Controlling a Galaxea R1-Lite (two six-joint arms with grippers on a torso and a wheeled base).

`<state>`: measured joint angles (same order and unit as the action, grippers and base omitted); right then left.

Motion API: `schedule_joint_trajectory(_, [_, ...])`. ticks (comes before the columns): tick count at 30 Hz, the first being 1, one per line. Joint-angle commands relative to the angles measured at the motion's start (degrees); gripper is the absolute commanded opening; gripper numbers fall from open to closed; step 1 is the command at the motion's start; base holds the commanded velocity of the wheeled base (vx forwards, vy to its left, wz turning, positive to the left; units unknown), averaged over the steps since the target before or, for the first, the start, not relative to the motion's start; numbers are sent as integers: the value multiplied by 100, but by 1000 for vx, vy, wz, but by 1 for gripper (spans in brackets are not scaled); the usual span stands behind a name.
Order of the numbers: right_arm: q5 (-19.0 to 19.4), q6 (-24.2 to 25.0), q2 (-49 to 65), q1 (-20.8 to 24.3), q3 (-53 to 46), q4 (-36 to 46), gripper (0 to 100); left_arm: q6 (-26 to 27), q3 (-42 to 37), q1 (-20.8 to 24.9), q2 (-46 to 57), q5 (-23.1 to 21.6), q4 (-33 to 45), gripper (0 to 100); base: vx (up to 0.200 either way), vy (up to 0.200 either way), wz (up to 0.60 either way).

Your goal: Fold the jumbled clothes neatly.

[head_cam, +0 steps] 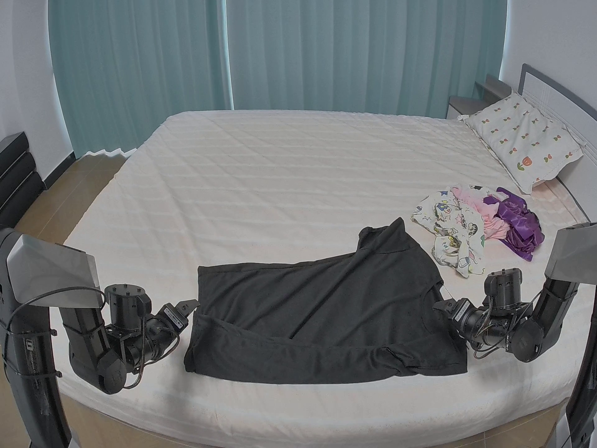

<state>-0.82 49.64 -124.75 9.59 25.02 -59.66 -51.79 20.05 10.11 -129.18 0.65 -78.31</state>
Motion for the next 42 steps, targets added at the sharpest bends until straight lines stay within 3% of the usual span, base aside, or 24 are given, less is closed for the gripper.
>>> schedule_joint_trajectory(1, [3,-51,-23,-10,-49,-37,100,125,122,106,-45,-3,53,100,0,0,0])
schedule_joint_trajectory(4, [3,-86,-32,-10,-111,-63,100,494,245,114,-142,-3,97,100,0,0,0])
schedule_joint_trajectory(10, [82,-200,-41,-19,-208,-116,100,1795,754,123,-432,-153,914,100,0,0,0])
schedule_joint_trajectory(15, [82,-271,-76,-19,-269,-292,100,1944,1018,141,-485,-522,1222,100,0,0,0])
schedule_joint_trajectory(23, [82,-332,-85,-89,-304,-344,100,1997,1291,158,-793,-548,1266,100,0,0,0])
schedule_joint_trajectory(24, [82,-332,-85,-89,-304,-344,100,1997,1291,158,-793,-548,1266,0,0,0,0])
schedule_joint_trajectory(28, [477,-745,-120,-221,-295,-344,100,1988,1229,158,-793,-486,1178,0,0,0,0])
schedule_joint_trajectory(31, [908,-1352,-313,-414,-208,-336,100,1927,1211,141,-705,-337,1178,0,0,0,0])
schedule_joint_trajectory(38, [1233,-2319,-727,-652,82,-318,100,1514,1159,114,-590,-153,1178,0,0,0,0])
schedule_joint_trajectory(42, [1453,-2609,-911,-757,223,-274,100,1487,1036,79,-467,-161,1178,0,0,0,0])
